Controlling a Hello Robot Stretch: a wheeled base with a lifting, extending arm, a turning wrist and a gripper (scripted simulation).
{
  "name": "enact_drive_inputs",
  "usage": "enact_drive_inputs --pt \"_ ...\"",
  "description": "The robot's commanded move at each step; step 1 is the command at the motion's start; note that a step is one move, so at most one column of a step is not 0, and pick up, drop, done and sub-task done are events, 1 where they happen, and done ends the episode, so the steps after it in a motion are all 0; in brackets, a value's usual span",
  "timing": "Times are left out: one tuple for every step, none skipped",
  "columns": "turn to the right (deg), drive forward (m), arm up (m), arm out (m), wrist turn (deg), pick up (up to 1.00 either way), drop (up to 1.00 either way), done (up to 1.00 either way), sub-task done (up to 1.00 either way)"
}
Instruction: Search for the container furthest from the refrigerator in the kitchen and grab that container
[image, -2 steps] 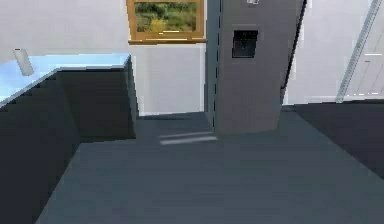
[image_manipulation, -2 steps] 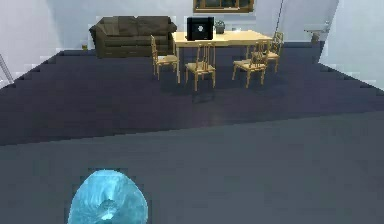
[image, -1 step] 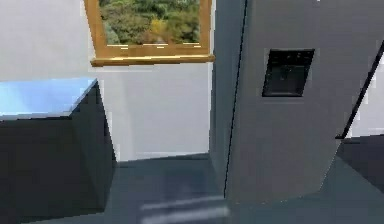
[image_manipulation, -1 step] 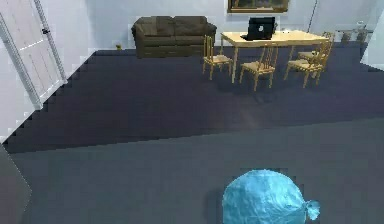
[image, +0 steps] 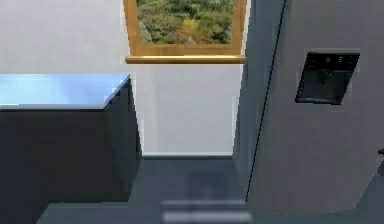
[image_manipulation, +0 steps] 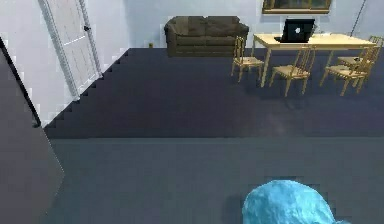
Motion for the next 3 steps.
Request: enact_drive_inputs --pt "0.0 0.35 0.00 0.00 0.0 0.00 0.00 0.00 0.00" --pt "-45.0 0.00 0.00 0.00 0.0 0.00 0.00 0.00 0.00" --pt "-45.0 0.00 0.00 0.00 0.0 0.00 0.00 0.00 0.00"
